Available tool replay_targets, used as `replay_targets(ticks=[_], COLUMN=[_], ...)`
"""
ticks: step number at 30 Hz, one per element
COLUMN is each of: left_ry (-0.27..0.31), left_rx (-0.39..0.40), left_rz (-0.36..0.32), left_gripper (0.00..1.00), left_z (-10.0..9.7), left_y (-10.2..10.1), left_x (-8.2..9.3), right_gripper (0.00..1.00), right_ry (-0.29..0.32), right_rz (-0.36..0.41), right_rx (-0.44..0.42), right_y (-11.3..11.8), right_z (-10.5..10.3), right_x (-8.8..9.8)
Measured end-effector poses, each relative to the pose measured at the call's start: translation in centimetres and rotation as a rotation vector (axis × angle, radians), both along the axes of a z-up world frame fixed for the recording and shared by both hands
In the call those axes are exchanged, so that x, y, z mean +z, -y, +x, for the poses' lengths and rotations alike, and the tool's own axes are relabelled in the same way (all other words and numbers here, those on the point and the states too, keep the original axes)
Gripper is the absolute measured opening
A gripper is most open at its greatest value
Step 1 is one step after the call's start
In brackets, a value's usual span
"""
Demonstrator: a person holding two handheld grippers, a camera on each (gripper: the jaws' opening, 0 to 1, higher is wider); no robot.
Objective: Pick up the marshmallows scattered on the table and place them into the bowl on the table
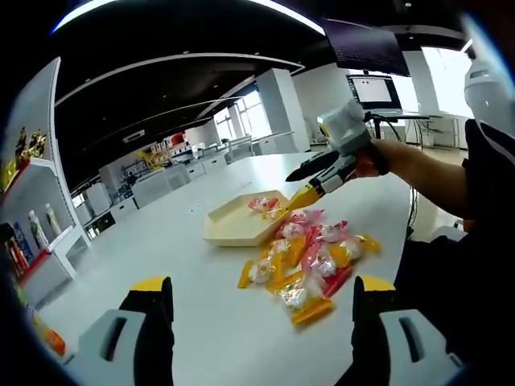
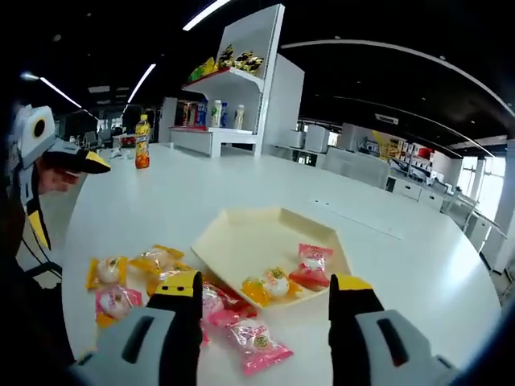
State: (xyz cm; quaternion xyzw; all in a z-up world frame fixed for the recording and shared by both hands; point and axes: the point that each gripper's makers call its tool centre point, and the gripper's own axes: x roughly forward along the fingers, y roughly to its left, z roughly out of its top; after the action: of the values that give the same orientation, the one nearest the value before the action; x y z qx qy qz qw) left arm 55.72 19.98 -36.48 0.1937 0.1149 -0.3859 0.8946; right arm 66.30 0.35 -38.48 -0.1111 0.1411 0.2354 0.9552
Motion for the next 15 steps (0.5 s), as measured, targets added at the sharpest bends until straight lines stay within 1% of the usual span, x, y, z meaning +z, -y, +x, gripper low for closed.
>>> replay_targets(ticks=[1, 3, 6, 8, 12, 15], left_ry=[0.002, 0.006, 0.007, 0.010, 0.012, 0.015], left_rx=[-0.002, -0.002, -0.003, -0.003, -0.008, -0.008], left_rz=[0.000, 0.000, -0.001, -0.001, -0.001, 0.004], left_gripper=[0.92, 0.92, 0.92, 0.92, 0.92, 0.92], left_z=[-0.1, -0.2, -0.4, -0.6, -0.9, -1.1], left_y=[0.1, 0.1, 0.1, 0.2, 0.3, 0.3], left_x=[0.1, 0.2, 0.3, 0.4, 0.4, 0.4], right_gripper=[0.62, 0.64, 0.73, 0.75, 0.76, 0.80], right_ry=[0.006, 0.009, 0.014, 0.017, 0.027, 0.041], right_rz=[0.002, -0.024, -0.026, -0.012, 0.043, 0.043], right_rx=[-0.001, 0.012, 0.015, 0.017, 0.018, 0.011], right_y=[0.1, 0.1, 0.2, 0.2, 0.4, 0.5], right_z=[-0.4, -1.2, -2.1, -2.6, -3.9, -5.0], right_x=[0.2, 0.4, 0.7, 1.1, 2.3, 3.0])
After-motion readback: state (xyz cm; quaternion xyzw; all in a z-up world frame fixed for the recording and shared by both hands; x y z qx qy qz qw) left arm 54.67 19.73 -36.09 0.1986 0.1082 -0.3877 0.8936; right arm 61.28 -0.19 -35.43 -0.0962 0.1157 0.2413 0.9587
